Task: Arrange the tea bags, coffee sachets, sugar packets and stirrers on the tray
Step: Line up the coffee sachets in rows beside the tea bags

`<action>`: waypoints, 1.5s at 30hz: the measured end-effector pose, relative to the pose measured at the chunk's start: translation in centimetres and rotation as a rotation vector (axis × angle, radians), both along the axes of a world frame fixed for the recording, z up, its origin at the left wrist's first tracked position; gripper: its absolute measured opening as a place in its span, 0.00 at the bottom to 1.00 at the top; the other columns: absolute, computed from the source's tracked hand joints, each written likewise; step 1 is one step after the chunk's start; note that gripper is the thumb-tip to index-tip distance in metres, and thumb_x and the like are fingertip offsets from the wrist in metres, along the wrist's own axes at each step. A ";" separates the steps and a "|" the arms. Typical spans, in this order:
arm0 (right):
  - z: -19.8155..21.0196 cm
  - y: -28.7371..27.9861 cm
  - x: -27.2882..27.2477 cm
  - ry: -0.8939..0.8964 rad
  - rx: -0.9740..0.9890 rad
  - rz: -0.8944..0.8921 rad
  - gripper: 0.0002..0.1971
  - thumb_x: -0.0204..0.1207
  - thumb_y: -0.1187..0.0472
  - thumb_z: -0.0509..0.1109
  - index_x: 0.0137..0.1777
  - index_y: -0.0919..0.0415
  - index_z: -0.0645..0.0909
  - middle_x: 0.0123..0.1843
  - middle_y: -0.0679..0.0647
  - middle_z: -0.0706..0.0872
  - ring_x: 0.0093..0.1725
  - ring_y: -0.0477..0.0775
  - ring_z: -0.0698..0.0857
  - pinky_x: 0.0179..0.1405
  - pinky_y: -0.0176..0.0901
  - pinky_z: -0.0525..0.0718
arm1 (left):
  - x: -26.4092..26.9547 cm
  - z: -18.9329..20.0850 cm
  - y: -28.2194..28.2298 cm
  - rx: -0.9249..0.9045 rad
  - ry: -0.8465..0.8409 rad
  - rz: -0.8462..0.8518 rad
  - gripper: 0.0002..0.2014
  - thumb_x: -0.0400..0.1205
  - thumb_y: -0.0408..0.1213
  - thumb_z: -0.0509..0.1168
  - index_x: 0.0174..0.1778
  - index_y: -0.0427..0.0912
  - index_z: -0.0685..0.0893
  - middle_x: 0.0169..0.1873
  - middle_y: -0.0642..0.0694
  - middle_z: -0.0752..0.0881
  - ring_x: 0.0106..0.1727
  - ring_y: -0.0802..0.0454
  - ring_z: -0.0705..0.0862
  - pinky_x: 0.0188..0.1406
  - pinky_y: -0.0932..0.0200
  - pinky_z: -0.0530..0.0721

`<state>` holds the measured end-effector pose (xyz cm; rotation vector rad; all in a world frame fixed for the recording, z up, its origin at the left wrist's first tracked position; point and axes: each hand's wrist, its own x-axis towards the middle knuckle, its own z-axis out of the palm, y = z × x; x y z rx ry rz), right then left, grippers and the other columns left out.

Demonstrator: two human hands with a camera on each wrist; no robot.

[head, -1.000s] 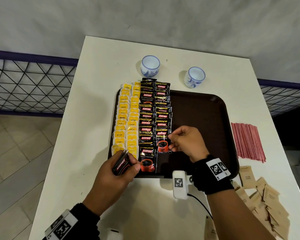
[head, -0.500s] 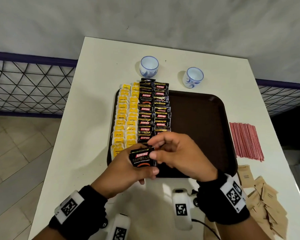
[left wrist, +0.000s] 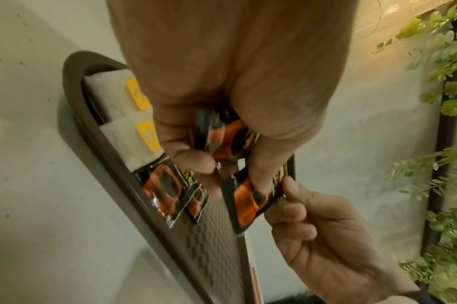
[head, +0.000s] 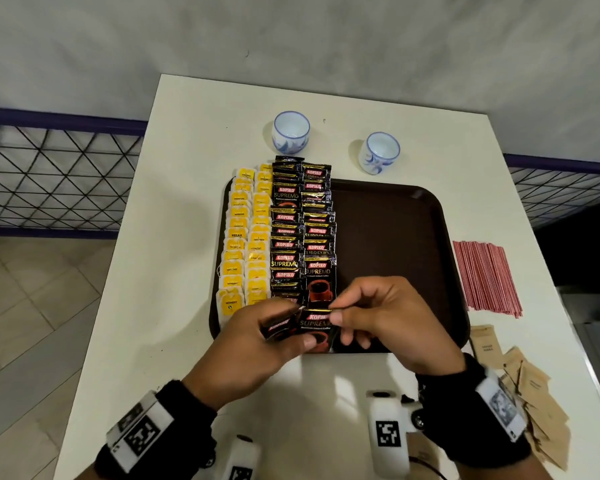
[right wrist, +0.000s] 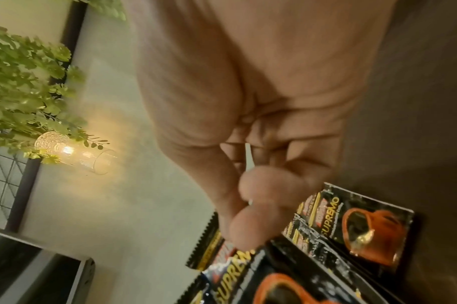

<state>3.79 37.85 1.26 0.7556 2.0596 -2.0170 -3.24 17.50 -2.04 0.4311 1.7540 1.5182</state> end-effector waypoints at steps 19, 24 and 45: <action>-5.9 3.5 -0.5 -0.182 0.104 -0.204 0.06 0.77 0.75 0.73 0.43 0.66 0.82 0.31 0.60 0.85 0.25 0.54 0.85 0.19 0.38 0.78 | 0.9 -2.1 -2.4 -0.170 -0.069 0.200 0.03 0.82 0.37 0.74 0.49 0.44 0.90 0.42 0.47 0.92 0.39 0.46 0.92 0.27 0.55 0.86; -6.3 2.3 -1.3 -0.195 0.084 -0.169 0.04 0.78 0.75 0.73 0.46 0.69 0.82 0.30 0.60 0.85 0.24 0.53 0.85 0.20 0.38 0.80 | 1.2 -2.2 -2.9 -0.167 -0.121 0.211 0.03 0.82 0.34 0.73 0.50 0.43 0.90 0.41 0.46 0.92 0.38 0.44 0.93 0.27 0.52 0.86; -6.9 1.0 -1.4 -0.185 0.085 -0.246 0.05 0.78 0.74 0.73 0.49 0.69 0.79 0.32 0.62 0.86 0.27 0.57 0.89 0.24 0.42 0.87 | 1.3 -2.2 -2.7 -0.075 -0.282 0.149 0.15 0.85 0.21 0.63 0.62 0.43 0.82 0.51 0.41 0.93 0.47 0.41 0.95 0.42 0.47 0.93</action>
